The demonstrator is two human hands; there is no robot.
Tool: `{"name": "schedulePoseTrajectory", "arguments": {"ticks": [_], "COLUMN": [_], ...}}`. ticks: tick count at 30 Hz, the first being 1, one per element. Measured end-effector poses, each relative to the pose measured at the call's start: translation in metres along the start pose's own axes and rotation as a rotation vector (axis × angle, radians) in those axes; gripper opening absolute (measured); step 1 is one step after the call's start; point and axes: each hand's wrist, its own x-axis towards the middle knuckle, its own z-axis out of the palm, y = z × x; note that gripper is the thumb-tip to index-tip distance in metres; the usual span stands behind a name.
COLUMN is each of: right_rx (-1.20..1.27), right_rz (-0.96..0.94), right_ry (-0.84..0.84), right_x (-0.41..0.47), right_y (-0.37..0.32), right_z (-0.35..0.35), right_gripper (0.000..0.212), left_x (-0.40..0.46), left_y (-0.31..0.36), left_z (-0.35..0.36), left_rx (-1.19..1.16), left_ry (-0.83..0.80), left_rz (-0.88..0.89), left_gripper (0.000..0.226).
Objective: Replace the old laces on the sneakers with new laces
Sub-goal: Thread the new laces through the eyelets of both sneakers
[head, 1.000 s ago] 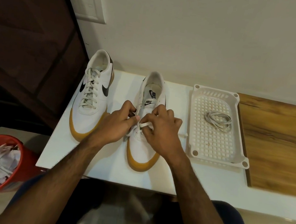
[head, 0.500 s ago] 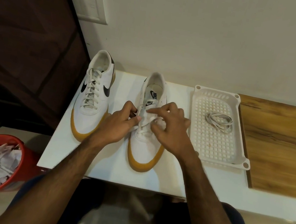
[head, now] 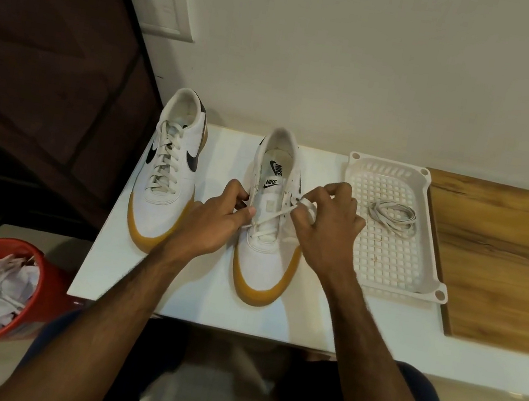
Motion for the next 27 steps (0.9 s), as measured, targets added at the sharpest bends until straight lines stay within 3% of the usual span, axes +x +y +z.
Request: {"name": "schedulePoseTrajectory", "arguments": {"ticks": [3, 6, 10, 16, 18, 23, 25, 27], "right_rx": [0.129, 0.064, -0.032, -0.237, -0.122, 0.723, 0.769, 0.608], "right_rz": [-0.043, -0.17, -0.211, -0.19, -0.137, 0.237, 0.337, 0.357], "right_ry": [-0.063, -0.173, -0.252, -0.136, -0.111, -0.129, -0.116, -0.123], "right_x": [-0.003, -0.006, -0.011, -0.009, -0.004, 0.01, 0.011, 0.01], "right_y": [-0.012, -0.014, -0.016, -0.014, -0.011, 0.002, 0.011, 0.021], "right_z": [0.003, 0.009, 0.02, 0.018, 0.01, -0.029, -0.039, -0.042], "right_gripper": [0.023, 0.033, 0.017, 0.014, 0.009, 0.009, 0.009, 0.012], "left_x": [0.0, 0.0, 0.0, -0.001, -0.001, 0.0, 0.0, -0.001], "left_y": [0.0, 0.0, 0.0, 0.001, 0.0, -0.004, -0.002, 0.005], "left_z": [0.0, 0.0, 0.001, 0.0, 0.0, 0.006, 0.01, 0.012], "left_rx": [-0.025, -0.033, -0.031, -0.042, -0.02, 0.117, 0.188, 0.335], "left_ry": [-0.003, 0.0, 0.005, -0.003, 0.003, 0.121, 0.277, 0.391], "left_rz": [-0.003, -0.007, 0.018, 0.005, 0.008, 0.053, 0.166, 0.299], "left_gripper": [0.027, 0.029, 0.021, 0.024, 0.02, 0.02, 0.032, 0.037]}}
